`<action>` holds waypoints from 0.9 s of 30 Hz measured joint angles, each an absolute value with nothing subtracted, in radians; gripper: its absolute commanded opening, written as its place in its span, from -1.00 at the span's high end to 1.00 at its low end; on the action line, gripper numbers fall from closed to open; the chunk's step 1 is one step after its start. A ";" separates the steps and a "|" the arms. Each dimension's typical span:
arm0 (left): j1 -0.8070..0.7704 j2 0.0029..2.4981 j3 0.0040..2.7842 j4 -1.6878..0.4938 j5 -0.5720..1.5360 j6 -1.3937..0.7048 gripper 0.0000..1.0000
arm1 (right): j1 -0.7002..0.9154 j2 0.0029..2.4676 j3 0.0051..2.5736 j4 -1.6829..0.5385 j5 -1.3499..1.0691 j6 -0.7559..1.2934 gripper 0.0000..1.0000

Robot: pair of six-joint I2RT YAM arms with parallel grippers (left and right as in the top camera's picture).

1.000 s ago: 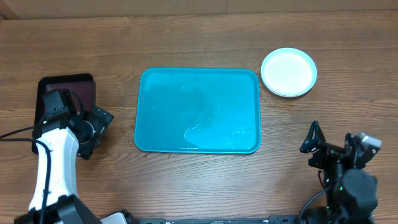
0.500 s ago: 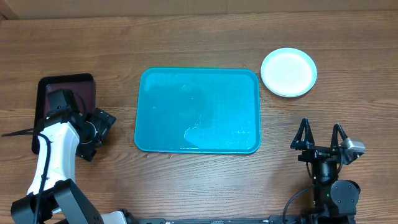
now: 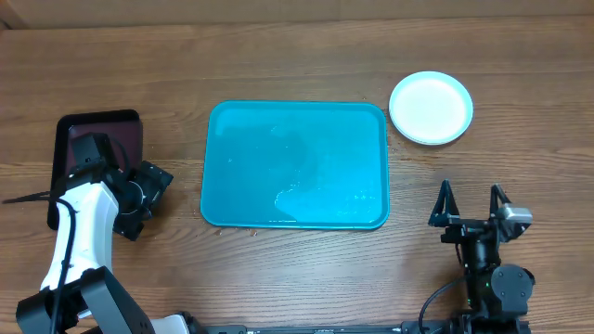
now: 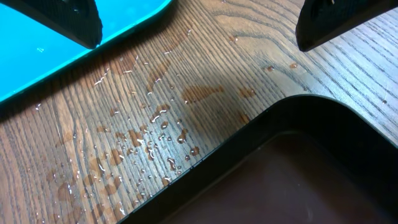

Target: Clean dirty plates on tray and stack at the side

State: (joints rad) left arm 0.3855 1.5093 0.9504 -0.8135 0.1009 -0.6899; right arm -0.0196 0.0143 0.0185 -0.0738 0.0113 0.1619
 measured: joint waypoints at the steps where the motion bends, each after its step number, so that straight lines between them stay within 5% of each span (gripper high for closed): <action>1: 0.385 1.509 0.950 -0.814 0.101 -0.690 -1.00 | -0.020 0.014 0.019 -0.078 0.012 0.160 -1.00; 27: 0.385 1.509 0.950 -0.813 0.101 -0.690 -1.00 | -0.020 0.014 0.019 -0.090 0.004 0.153 -1.00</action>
State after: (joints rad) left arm 0.3855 1.5093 0.9504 -0.8135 0.1009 -0.6899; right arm -0.0200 0.0139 0.0185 -0.0898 0.0036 0.1528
